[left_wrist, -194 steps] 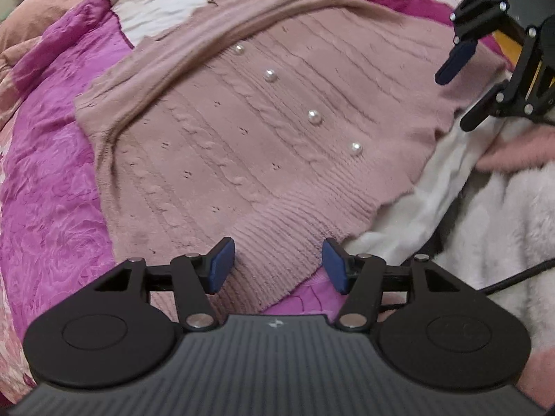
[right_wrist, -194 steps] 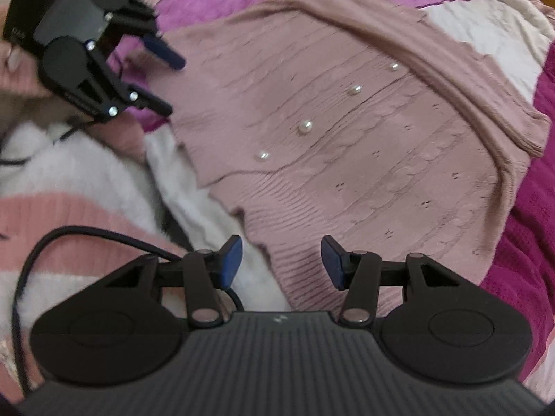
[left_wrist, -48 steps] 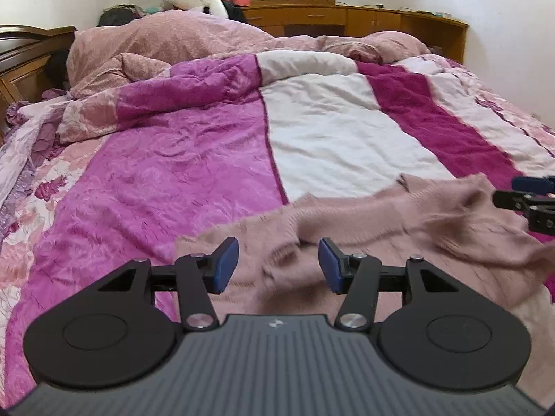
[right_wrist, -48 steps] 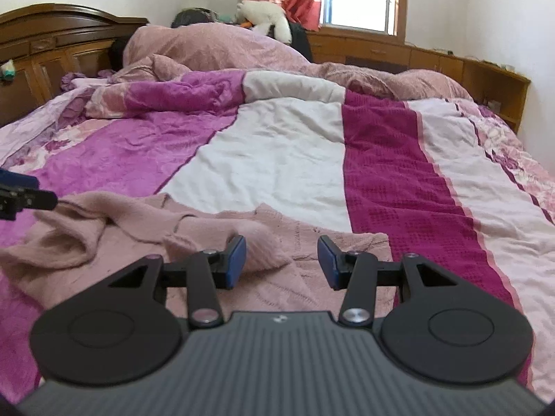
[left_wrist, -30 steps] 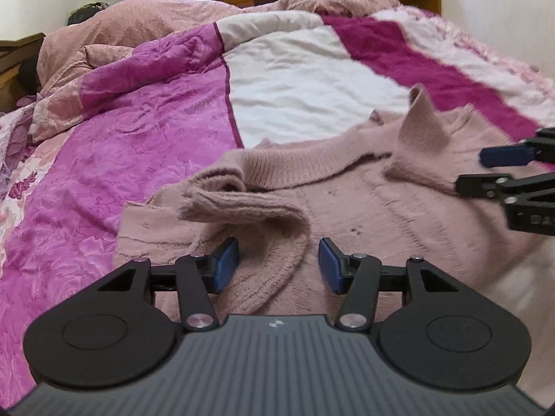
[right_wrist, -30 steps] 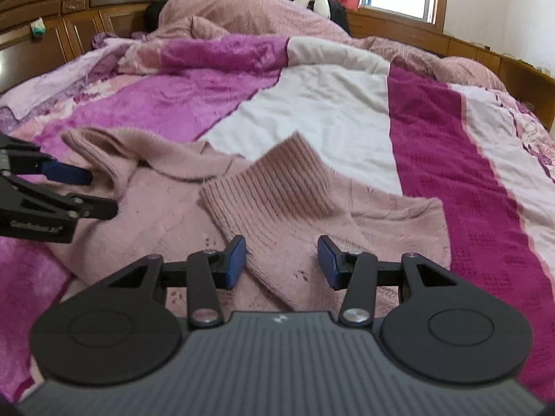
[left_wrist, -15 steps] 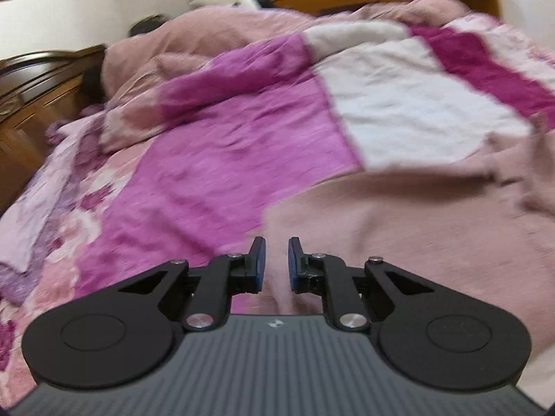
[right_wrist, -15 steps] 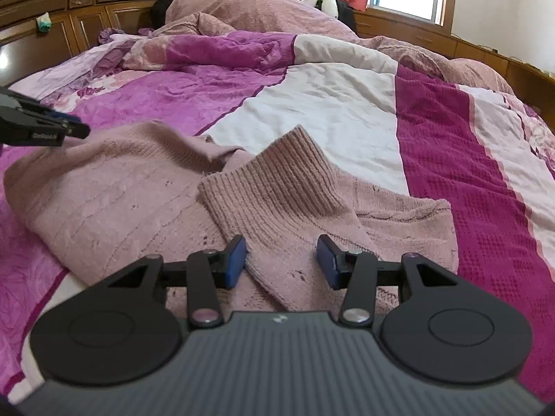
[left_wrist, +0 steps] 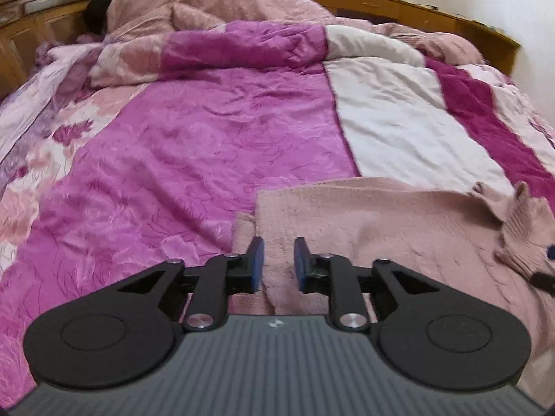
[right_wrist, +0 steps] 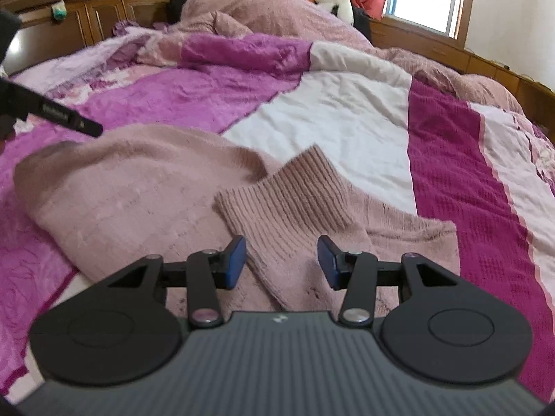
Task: Fold small clothes
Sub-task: 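Close both tools on the folded ribbed edge of the cardigan, then lift the edge with both tools, fold it over, and open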
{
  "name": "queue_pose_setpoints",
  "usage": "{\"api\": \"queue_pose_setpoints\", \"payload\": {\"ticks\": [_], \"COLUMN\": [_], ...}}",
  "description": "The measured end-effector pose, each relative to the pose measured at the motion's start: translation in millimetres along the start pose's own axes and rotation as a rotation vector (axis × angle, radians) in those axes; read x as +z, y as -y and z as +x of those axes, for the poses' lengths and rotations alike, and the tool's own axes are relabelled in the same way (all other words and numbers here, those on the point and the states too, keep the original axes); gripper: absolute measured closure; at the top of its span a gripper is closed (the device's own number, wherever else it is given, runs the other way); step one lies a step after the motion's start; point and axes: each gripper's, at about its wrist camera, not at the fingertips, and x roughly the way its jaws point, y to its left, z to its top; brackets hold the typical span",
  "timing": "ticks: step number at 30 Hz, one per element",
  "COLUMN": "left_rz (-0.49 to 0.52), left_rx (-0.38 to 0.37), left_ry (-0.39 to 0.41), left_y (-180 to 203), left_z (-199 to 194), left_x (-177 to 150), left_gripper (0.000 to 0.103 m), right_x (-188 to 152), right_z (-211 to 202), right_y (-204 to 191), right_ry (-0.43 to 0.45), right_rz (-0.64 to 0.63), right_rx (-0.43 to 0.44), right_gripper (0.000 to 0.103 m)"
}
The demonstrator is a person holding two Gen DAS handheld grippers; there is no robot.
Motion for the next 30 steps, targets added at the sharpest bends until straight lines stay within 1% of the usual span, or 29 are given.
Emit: {"api": "queue_pose_setpoints", "payload": {"ticks": [1, 2, 3, 4, 7, 8, 9, 10, 11, 12, 13, 14, 17, 19, 20, 21, 23, 26, 27, 28, 29, 30], "left_rz": [-0.003, -0.006, -0.011, -0.017, -0.013, -0.012, -0.016, -0.022, -0.02, -0.014, -0.005, 0.001, 0.008, 0.011, 0.017, 0.024, 0.036, 0.062, 0.063, 0.059, 0.055, 0.051], "left_rx": [0.013, 0.013, -0.001, -0.018, -0.061, -0.086, -0.11, -0.128, -0.13, -0.126, -0.111, -0.097, -0.053, -0.024, -0.011, -0.006, -0.004, 0.01, 0.01, 0.007, 0.0, -0.003], "left_ry": [-0.012, -0.029, -0.046, -0.057, -0.057, -0.057, -0.057, -0.056, -0.051, -0.046, -0.039, -0.031, -0.015, -0.017, -0.019, -0.023, -0.028, -0.03, -0.032, -0.033, -0.037, -0.037], "left_y": [1, 1, 1, 1, 2, 2, 2, 2, 2, 2, 2, 1, -5, -11, -13, -14, -15, -14, -14, -13, -14, -14], "left_z": [4, 8, 12, 15, 18, 18, 19, 20, 20, 20, 20, 19, 20, 23, 25, 26, 28, 28, 28, 27, 26, 24], "left_x": [-1, -3, -4, -6, -10, -10, -10, -10, -10, -10, -9, -9, -8, -6, -6, -6, -5, -4, -3, -3, -3, -2], "left_gripper": [0.073, 0.073, 0.073, 0.073, 0.073, 0.073, 0.074, 0.08, 0.084, 0.092, 0.093, 0.093, 0.094, 0.094, 0.094, 0.094, 0.094, 0.093, 0.093, 0.093, 0.093, 0.093], "right_x": [-2, -7, -7, -9, -9, -8, -7, -6, -5, -3, 1, 1, 7, 6, 2, 2, -5, -15, -18, -21, -21, -21], "right_z": [2, 3, 3, 4, 4, 4, 5, 5, 4, 2, -4, -4, -10, -8, 1, 1, 12, 16, 14, 6, 6, 1], "right_y": [-1, -4, -4, -7, -6, -4, -2, 1, 5, 11, 24, 24, 55, 82, 108, 108, 127, 141, 143, 142, 142, 139], "right_ry": [-0.01, -0.012, -0.012, -0.004, -0.001, 0.0, 0.001, 0.003, 0.01, 0.023, 0.05, 0.05, 0.085, 0.076, 0.047, 0.047, 0.005, -0.026, -0.02, 0.009, 0.009, 0.031], "right_rz": [-0.004, -0.035, -0.035, -0.078, -0.087, -0.075, -0.063, -0.052, -0.033, -0.001, 0.06, 0.06, 0.19, 0.305, 0.41, 0.41, 0.468, 0.517, 0.532, 0.539, 0.539, 0.528], "right_rx": [0.001, -0.001, -0.001, -0.01, -0.013, -0.013, -0.017, -0.027, -0.034, -0.036, -0.054, -0.054, -0.105, -0.133, -0.177, -0.177, -0.235, -0.282, -0.283, -0.277, -0.277, -0.269], "right_gripper": [0.055, 0.055, 0.055, 0.055, 0.058, 0.065, 0.085, 0.085, 0.086, 0.087, 0.087, 0.087, 0.087, 0.086, 0.085, 0.085, 0.084, 0.084, 0.084, 0.084, 0.084, 0.084]}}
